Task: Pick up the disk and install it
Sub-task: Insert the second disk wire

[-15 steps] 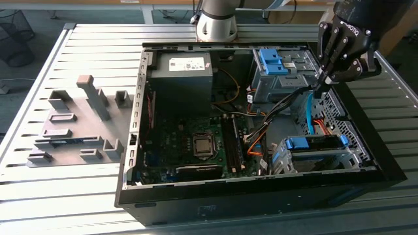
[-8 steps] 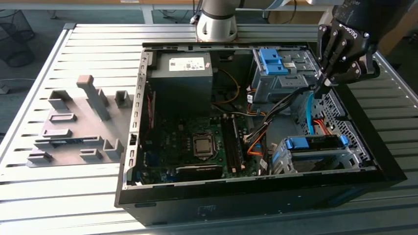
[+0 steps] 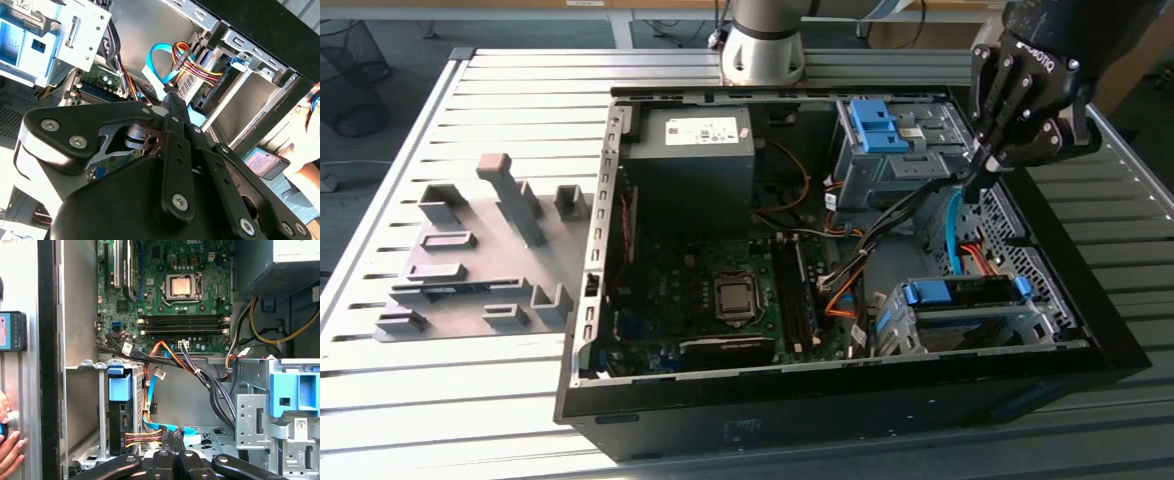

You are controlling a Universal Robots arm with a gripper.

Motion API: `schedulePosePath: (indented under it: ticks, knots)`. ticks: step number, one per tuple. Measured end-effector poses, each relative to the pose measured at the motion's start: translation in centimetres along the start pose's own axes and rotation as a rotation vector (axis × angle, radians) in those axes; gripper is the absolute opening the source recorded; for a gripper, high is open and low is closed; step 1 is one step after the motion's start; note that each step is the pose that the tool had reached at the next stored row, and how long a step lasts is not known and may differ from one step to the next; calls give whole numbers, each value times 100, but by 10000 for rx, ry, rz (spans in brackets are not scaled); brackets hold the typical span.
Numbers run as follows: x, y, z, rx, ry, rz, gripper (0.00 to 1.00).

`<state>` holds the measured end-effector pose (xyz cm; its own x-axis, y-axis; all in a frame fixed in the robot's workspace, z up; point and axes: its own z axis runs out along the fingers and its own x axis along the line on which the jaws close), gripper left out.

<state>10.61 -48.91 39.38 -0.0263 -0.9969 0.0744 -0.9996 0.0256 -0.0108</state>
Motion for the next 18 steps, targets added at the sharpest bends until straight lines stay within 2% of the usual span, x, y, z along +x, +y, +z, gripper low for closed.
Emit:
schedulePosePath:
  ticks: [6,7,8,13,15,16,17,18]
  knots:
    - [-48,1,0,0,2,11,11]
    - [-61,2,6,-1,2,17,11]
    - [-72,2,14,-2,4,26,17]
    - [-99,4,50,-8,17,112,17]
    - [-100,4,59,-8,71,134,18]
    - [-100,3,64,-5,125,142,18]
    - [-100,4,68,-1,185,153,24]
    - [-100,4,73,4,242,165,24]
